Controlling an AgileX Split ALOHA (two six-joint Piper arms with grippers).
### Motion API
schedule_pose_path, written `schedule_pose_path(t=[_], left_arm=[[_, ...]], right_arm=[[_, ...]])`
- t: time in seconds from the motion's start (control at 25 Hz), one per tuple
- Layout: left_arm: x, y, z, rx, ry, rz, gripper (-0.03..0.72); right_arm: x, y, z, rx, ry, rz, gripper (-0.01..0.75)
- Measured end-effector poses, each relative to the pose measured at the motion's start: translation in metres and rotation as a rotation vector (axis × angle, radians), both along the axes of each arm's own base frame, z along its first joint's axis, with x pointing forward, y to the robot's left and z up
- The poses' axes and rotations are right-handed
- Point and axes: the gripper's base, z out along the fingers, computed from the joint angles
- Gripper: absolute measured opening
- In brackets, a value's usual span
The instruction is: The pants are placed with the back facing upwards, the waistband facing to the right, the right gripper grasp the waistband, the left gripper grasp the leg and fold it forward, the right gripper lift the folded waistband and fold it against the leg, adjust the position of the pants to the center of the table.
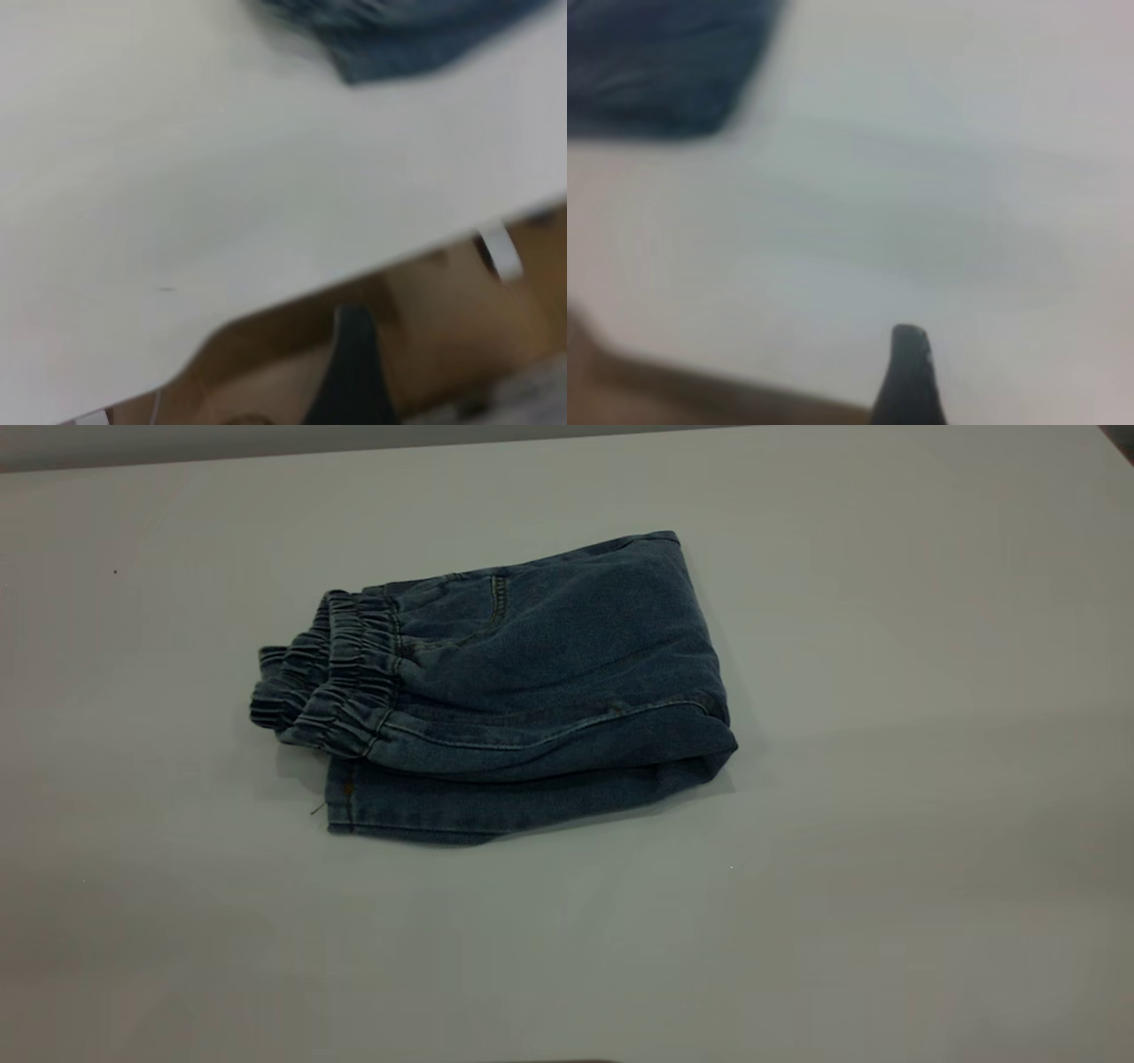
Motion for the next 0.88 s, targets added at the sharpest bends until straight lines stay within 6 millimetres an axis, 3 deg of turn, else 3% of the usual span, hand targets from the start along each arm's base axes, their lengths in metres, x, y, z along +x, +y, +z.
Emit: schedule_pose_path(t=[0.32, 0.88], left_arm=[[-0.025, 0.002, 0.0, -0.002, -0.177, 0.201, 0.535], [-0.027, 0.001, 0.0, -0.003, -0.18, 0.201, 0.535]], right_arm=[[-0.022, -0.004, 0.0, 0.027, -0.147, -0.065, 0.497], [-0.022, -0.003, 0.0, 0.03, -0.147, -0.063, 0.496]])
